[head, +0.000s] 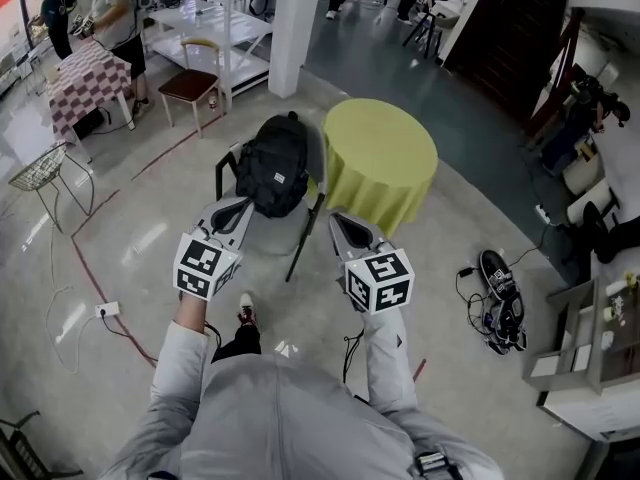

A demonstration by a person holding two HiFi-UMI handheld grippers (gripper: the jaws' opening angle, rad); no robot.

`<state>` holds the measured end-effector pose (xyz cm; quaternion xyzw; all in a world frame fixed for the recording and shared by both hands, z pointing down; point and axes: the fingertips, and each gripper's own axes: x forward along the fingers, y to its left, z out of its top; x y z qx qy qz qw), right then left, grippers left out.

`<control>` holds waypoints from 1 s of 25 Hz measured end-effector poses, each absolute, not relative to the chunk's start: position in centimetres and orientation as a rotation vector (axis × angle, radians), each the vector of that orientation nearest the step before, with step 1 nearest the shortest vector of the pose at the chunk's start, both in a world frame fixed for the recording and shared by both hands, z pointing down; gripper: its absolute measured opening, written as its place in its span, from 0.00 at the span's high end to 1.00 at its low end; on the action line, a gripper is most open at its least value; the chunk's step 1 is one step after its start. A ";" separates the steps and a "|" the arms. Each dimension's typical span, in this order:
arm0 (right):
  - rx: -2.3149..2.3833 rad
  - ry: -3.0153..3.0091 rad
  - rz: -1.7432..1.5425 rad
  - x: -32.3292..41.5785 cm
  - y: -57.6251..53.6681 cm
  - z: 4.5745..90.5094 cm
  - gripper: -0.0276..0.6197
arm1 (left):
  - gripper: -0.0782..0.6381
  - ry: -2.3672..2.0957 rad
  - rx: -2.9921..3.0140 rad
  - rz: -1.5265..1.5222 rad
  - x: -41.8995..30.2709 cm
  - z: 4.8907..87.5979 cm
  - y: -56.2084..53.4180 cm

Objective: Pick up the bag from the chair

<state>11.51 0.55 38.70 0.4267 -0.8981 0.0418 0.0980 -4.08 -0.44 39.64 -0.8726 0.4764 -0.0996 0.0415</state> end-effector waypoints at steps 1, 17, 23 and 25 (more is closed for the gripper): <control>1.267 -2.658 0.123 11.3 -0.4 38.7 0.94 | 0.88 1.462 -2.672 -0.303 -4.4 39.7 -1.6; 1.387 -2.607 0.105 7.5 -15.9 37.4 0.94 | 0.88 1.332 -2.732 -0.289 -7.6 38.7 -18.3; 1.415 -2.579 0.151 7.0 -20.2 38.8 0.94 | 0.88 1.309 -2.769 -0.313 -8.3 40.4 -22.4; 1.417 -2.572 0.161 6.7 -21.4 39.2 0.94 | 0.88 1.307 -2.784 -0.323 -8.6 41.1 -23.4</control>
